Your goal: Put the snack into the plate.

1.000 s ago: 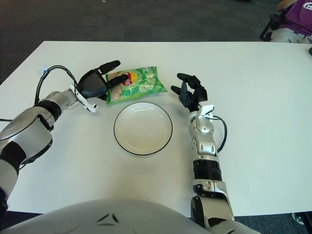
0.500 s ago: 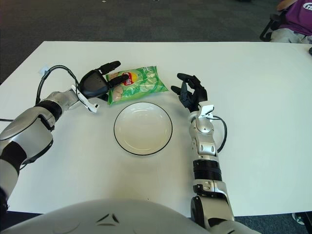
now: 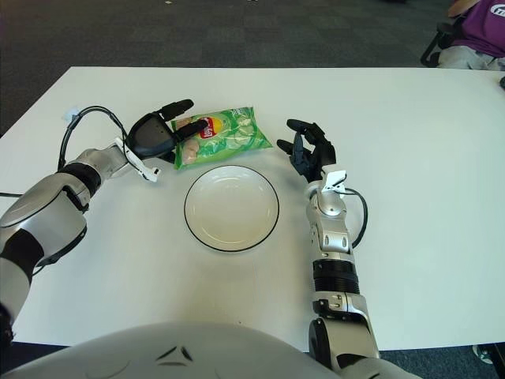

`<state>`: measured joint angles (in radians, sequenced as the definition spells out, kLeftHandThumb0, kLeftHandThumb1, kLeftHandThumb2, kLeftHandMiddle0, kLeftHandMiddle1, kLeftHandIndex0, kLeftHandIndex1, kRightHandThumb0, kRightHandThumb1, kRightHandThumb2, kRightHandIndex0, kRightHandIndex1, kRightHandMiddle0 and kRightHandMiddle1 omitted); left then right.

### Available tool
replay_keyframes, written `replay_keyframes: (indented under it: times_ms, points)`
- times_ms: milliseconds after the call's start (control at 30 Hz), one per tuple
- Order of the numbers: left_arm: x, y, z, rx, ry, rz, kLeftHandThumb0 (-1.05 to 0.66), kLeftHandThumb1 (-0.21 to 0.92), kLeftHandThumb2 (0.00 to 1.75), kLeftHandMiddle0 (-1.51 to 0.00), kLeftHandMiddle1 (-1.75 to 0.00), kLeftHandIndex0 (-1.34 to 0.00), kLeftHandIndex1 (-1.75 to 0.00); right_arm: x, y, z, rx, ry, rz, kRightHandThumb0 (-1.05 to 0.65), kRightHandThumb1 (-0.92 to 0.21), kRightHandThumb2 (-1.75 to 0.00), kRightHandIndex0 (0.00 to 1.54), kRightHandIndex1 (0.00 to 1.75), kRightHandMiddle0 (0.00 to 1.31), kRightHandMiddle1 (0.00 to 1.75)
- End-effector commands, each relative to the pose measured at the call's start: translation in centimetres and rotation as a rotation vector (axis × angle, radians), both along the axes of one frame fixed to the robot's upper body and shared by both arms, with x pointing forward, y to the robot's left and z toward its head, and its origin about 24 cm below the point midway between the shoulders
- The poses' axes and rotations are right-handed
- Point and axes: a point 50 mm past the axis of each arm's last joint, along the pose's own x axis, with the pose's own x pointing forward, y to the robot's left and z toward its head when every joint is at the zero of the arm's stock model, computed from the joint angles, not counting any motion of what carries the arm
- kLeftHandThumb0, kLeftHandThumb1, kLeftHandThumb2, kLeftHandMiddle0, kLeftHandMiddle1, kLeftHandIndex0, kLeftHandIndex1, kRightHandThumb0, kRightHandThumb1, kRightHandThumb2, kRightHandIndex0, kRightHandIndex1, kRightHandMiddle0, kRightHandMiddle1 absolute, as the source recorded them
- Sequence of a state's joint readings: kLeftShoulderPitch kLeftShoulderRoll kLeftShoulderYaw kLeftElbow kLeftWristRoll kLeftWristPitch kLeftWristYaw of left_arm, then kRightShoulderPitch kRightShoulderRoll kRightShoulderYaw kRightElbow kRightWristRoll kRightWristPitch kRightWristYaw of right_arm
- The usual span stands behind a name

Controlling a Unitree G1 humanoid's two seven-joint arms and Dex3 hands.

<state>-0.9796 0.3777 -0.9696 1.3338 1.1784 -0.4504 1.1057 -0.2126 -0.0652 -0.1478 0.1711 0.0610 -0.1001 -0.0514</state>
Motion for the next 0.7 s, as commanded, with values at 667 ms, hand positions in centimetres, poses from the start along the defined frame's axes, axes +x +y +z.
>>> replay_keyframes:
  times_ms: [667]
  points:
    - [-0.78, -0.59, -1.42, -0.061, -0.015, 0.017, -0.46, 0.89, 0.00, -0.70, -0.75, -0.67, -0.58, -0.04, -0.21, 0.14, 0.002, -0.003, -0.005, -0.38, -0.92, -0.74, 0.98, 0.00, 0.46, 0.62]
